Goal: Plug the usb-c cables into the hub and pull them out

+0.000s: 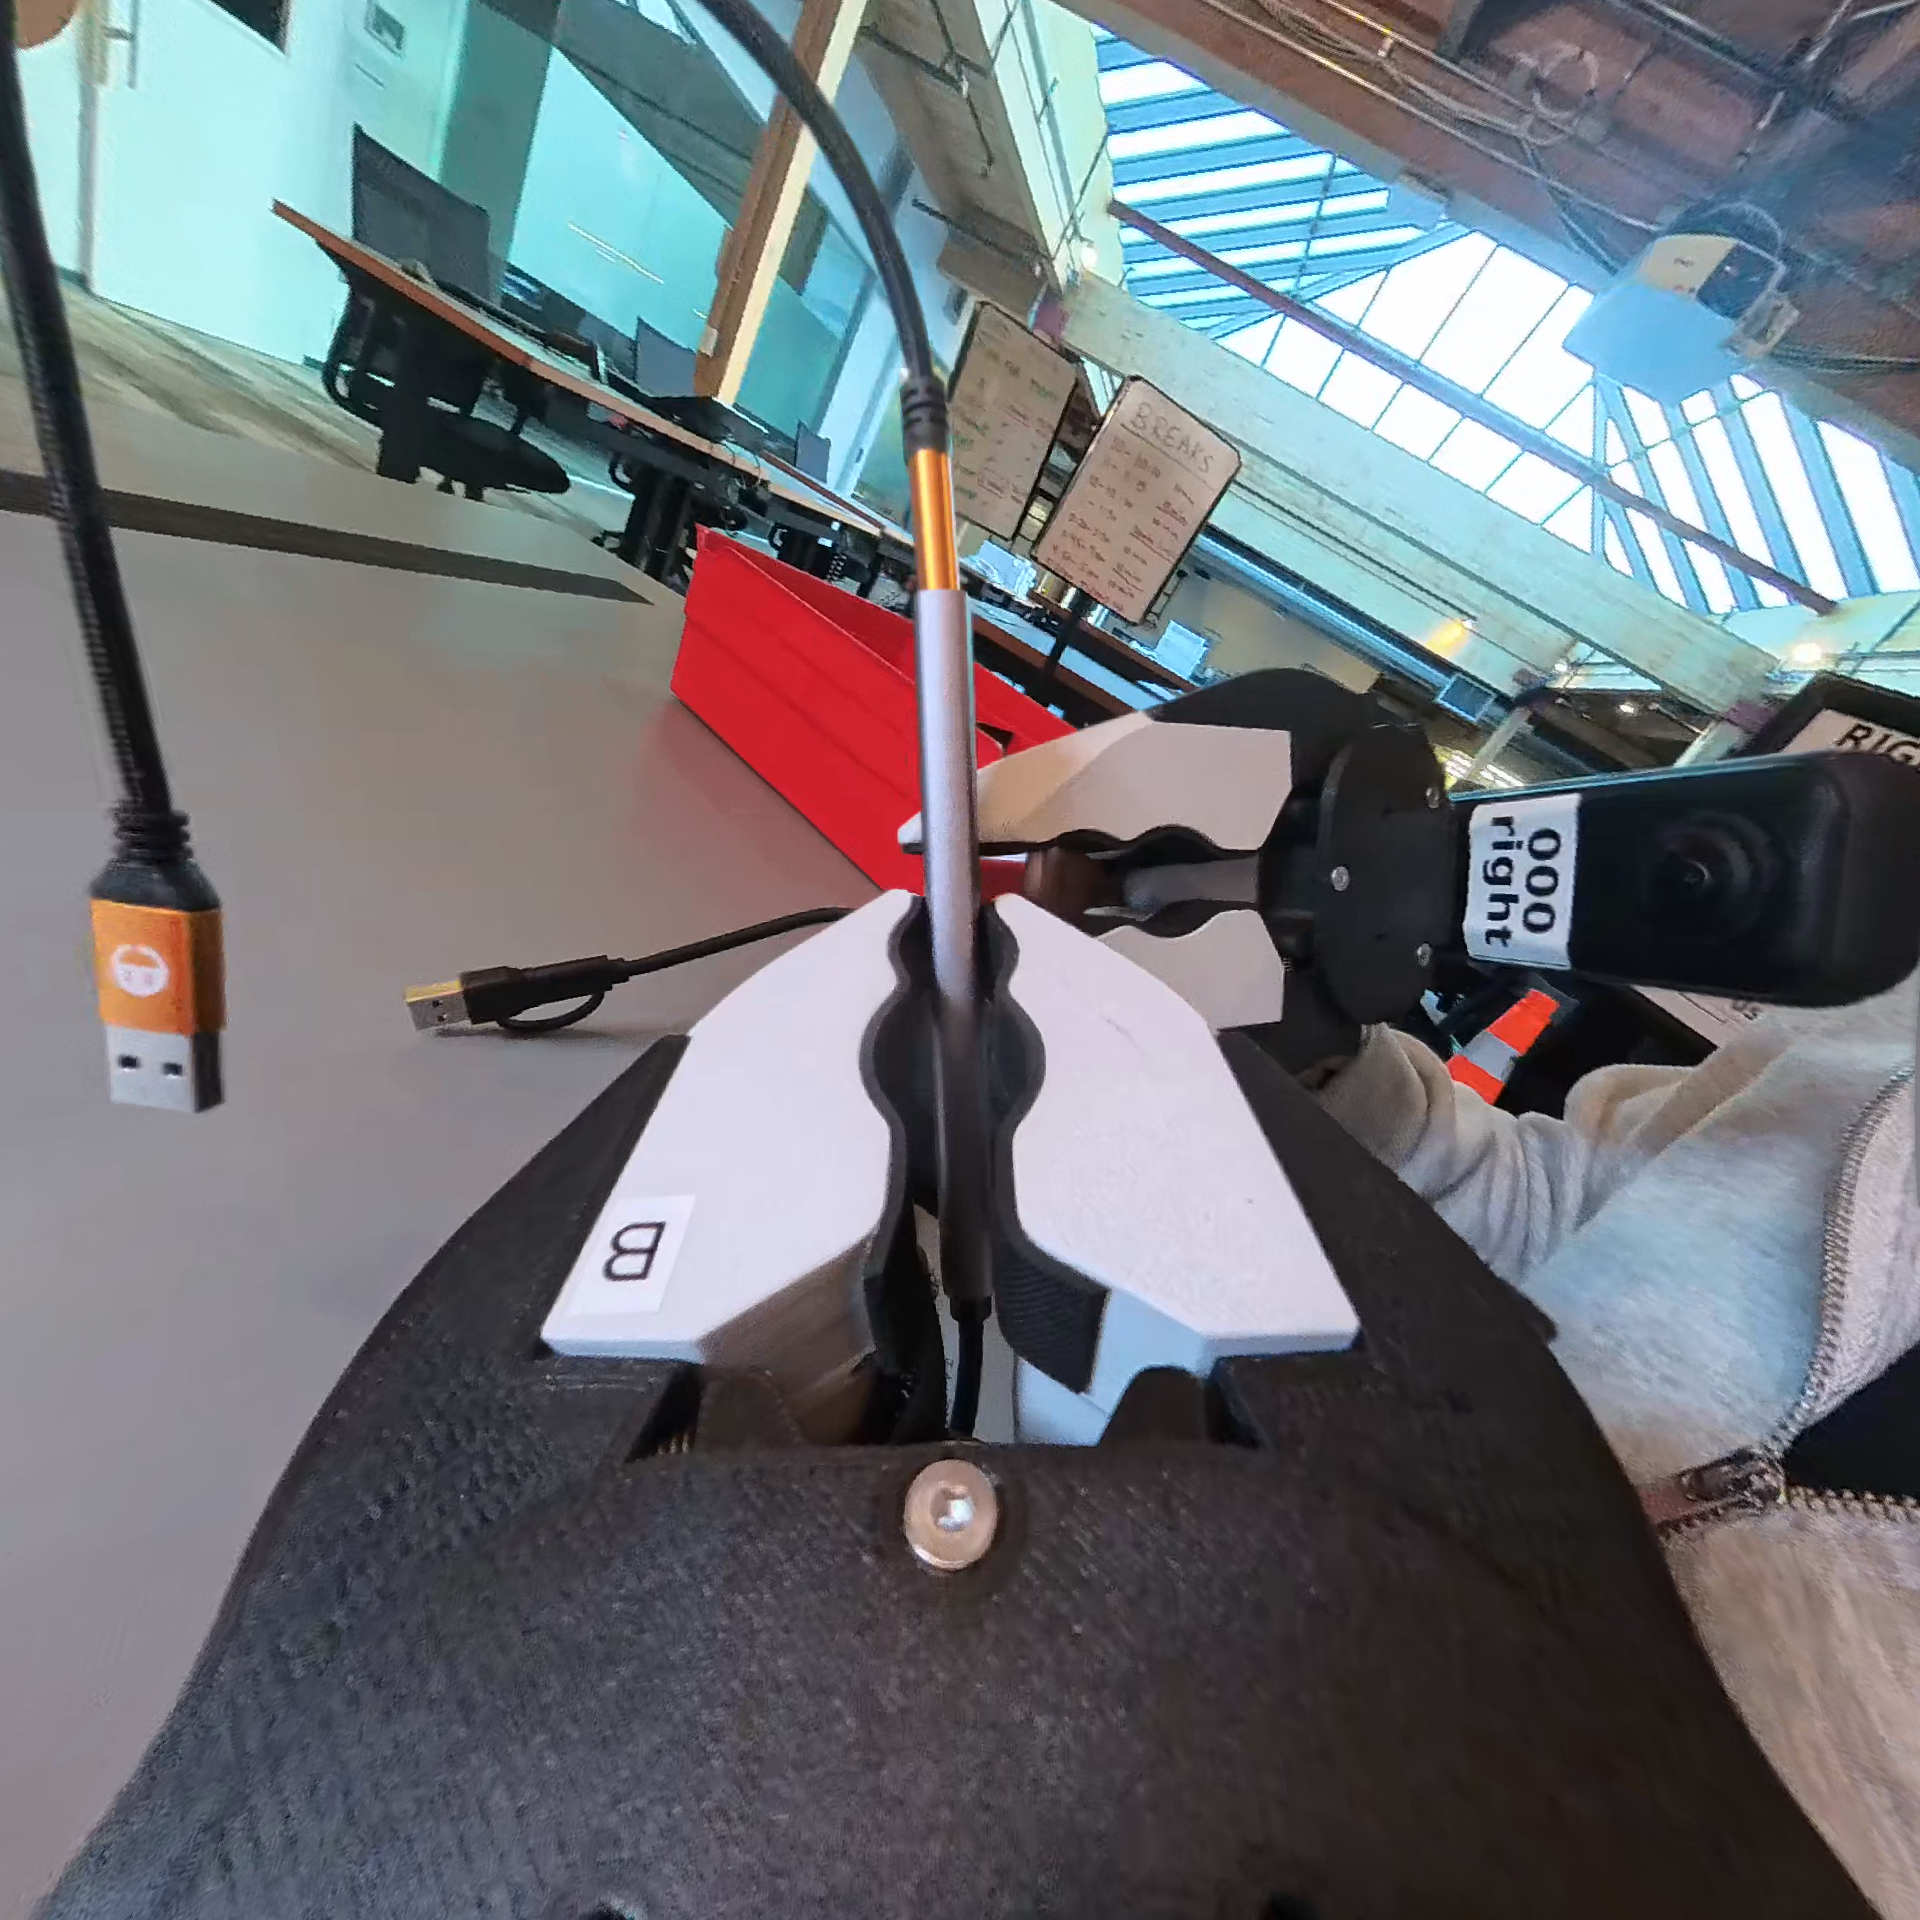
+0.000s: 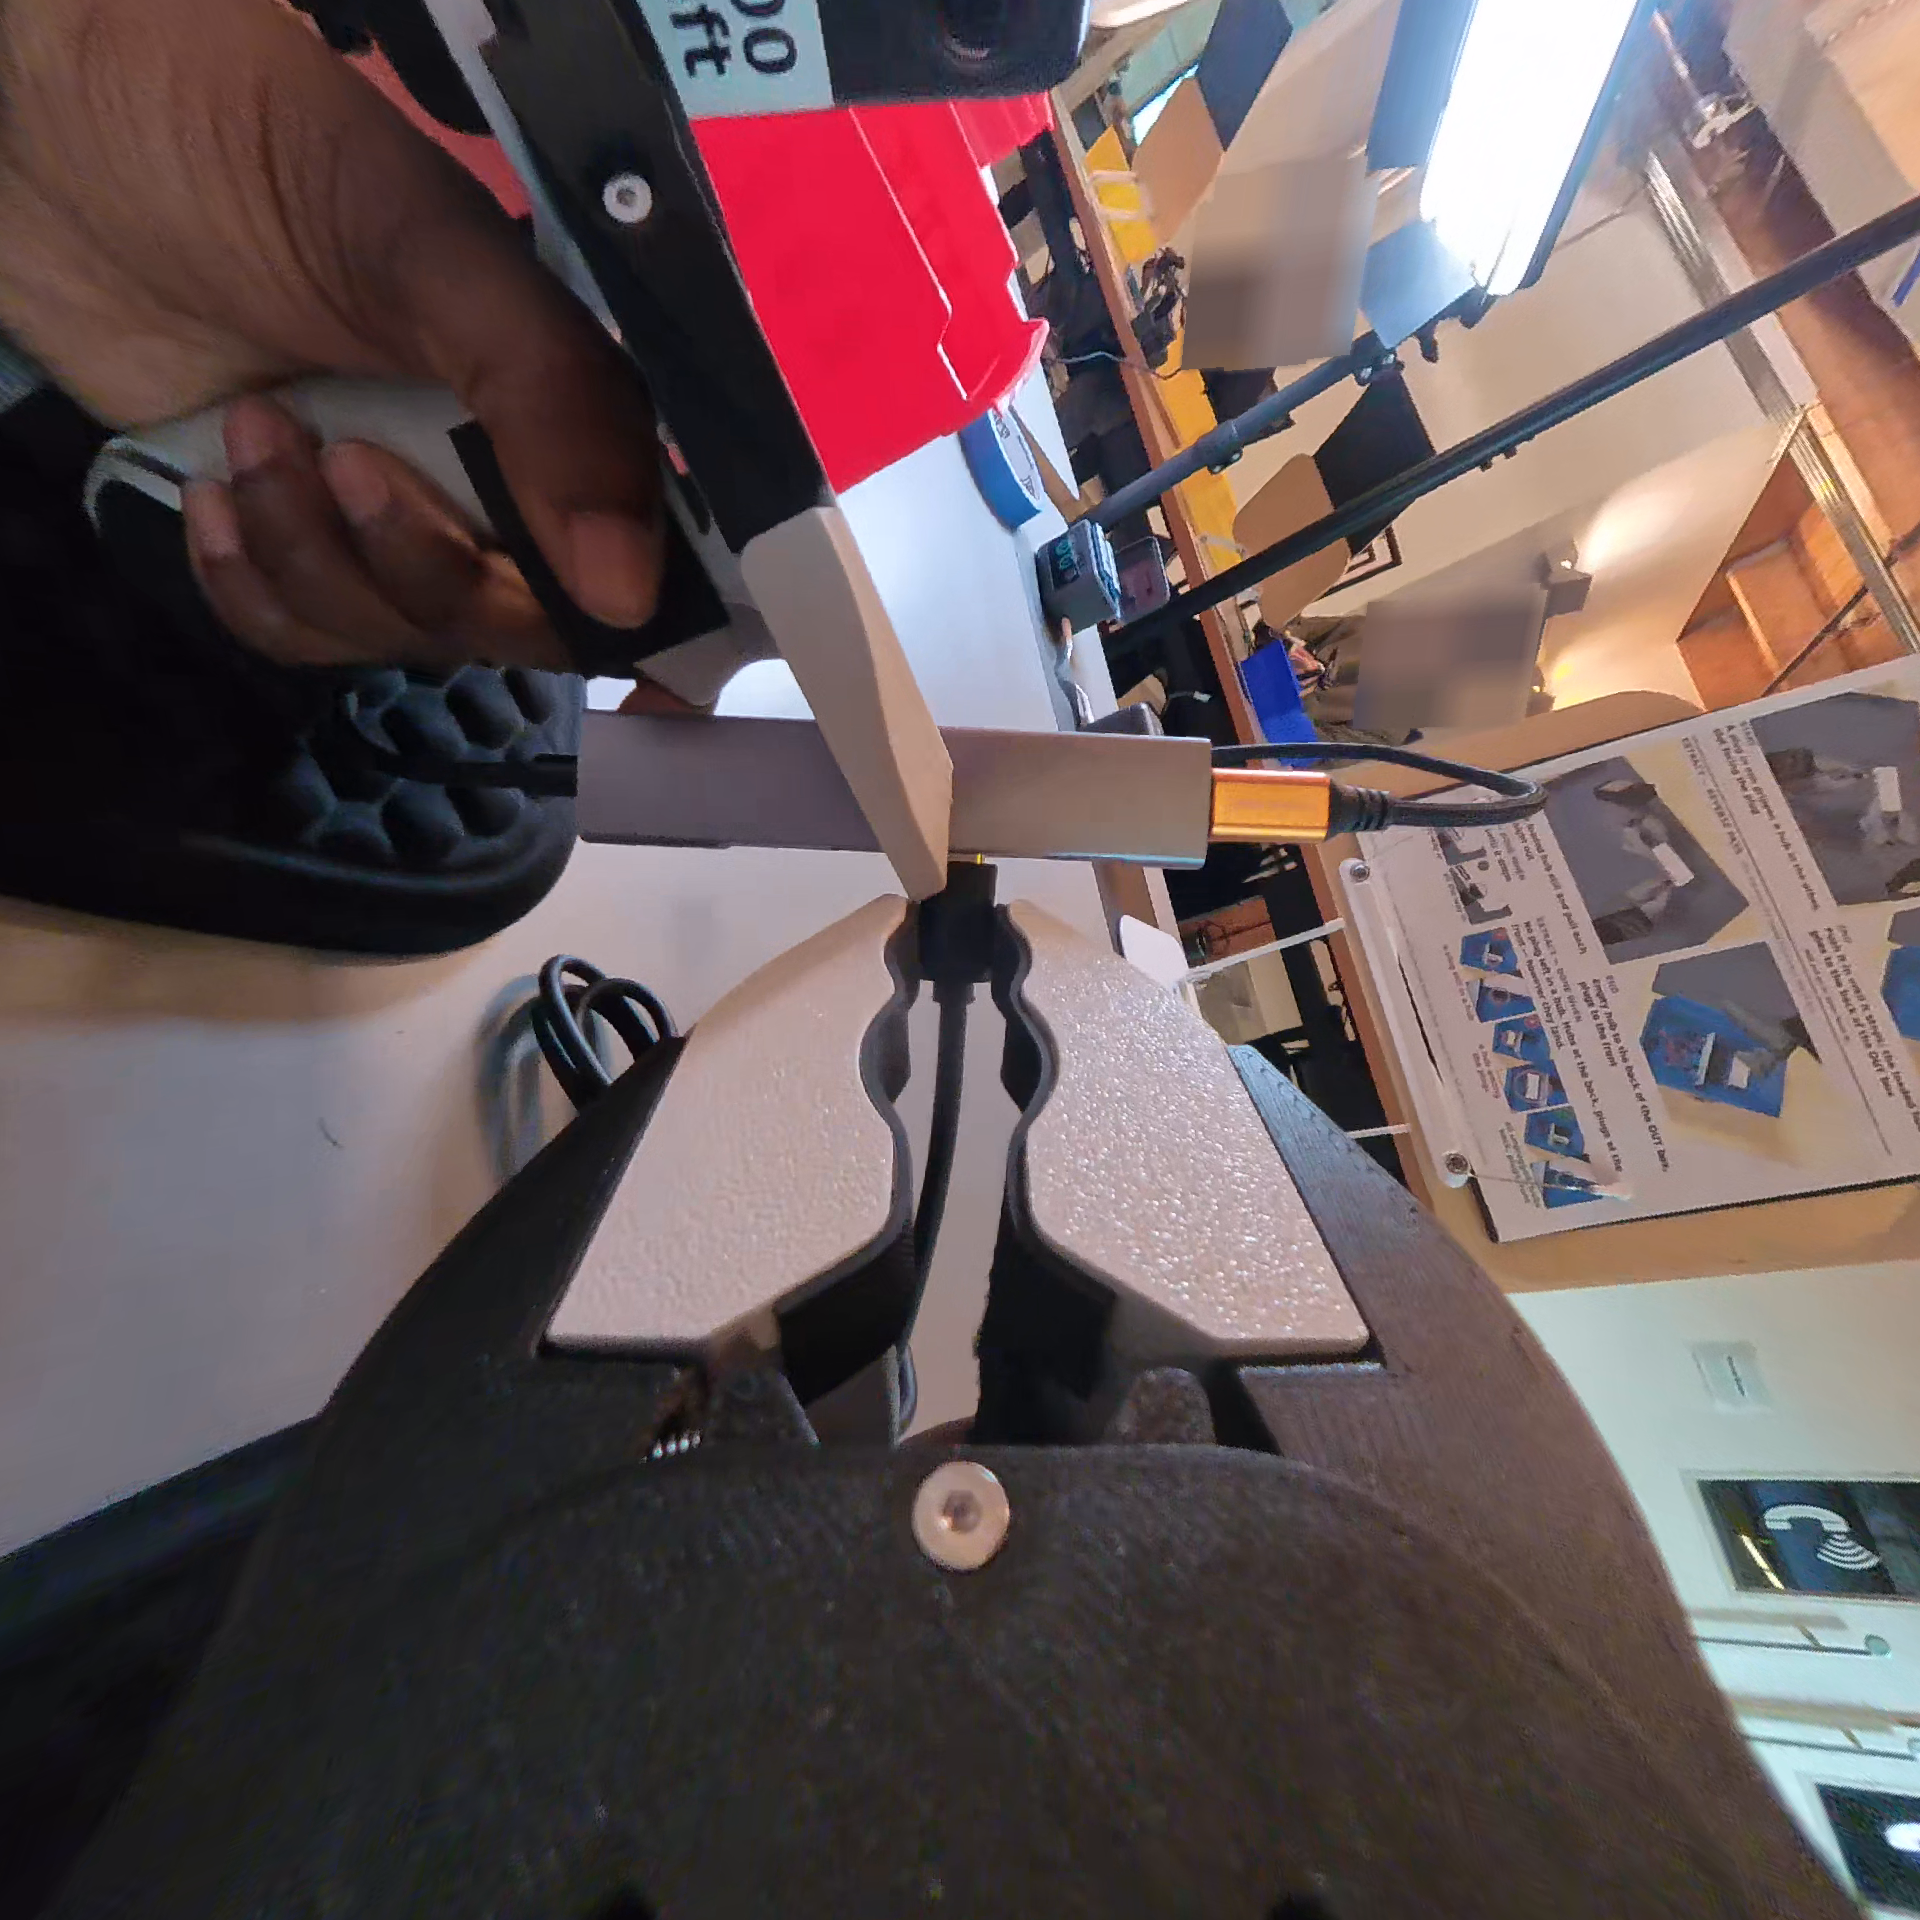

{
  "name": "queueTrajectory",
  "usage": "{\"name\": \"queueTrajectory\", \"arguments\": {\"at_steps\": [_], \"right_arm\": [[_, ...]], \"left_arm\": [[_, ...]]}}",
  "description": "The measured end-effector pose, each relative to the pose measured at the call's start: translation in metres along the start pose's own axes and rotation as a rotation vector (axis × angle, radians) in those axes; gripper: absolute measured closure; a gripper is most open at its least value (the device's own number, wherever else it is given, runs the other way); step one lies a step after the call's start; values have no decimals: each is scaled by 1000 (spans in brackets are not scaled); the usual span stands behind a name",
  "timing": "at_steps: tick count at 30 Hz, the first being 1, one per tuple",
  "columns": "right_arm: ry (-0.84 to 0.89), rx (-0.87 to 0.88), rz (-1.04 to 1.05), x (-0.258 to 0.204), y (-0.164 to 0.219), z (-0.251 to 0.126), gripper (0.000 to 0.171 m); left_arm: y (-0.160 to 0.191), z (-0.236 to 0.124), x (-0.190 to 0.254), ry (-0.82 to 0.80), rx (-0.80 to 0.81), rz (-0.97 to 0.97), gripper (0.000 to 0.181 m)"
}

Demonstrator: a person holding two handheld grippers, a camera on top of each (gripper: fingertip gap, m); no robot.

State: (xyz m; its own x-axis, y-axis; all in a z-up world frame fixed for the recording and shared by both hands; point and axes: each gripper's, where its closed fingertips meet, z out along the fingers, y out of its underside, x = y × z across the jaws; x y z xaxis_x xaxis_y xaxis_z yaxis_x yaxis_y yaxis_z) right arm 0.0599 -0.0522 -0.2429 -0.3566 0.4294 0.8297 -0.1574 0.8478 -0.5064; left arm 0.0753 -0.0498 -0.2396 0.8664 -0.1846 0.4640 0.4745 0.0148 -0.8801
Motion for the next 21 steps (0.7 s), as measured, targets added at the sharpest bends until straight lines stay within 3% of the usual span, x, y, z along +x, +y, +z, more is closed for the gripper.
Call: {"name": "queueTrajectory", "arguments": {"at_steps": [3, 7, 12, 15, 20, 21], "right_arm": [[60, 50, 80, 3, -6, -1, 158], [216, 113, 430, 0, -12, 5, 158], [161, 17, 24, 3, -9, -2, 158], [105, 27, -89, 7, -13, -4, 158], [172, 86, 323, 3, -18, 8, 158], [192, 86, 329, 2, -19, 7, 158]], "left_arm": [[-7, -3, 3, -9, 68, 35, 172], [-16, -13, 1, -5, 153, -4, 173], [-11, -7, 5, 7, 110, 27, 172], [-14, -9, 8, 11, 131, 47, 172], [-23, -19, 0, -7, 218, -15, 173], [-23, -19, 1, -1, 220, -14, 173]]}}
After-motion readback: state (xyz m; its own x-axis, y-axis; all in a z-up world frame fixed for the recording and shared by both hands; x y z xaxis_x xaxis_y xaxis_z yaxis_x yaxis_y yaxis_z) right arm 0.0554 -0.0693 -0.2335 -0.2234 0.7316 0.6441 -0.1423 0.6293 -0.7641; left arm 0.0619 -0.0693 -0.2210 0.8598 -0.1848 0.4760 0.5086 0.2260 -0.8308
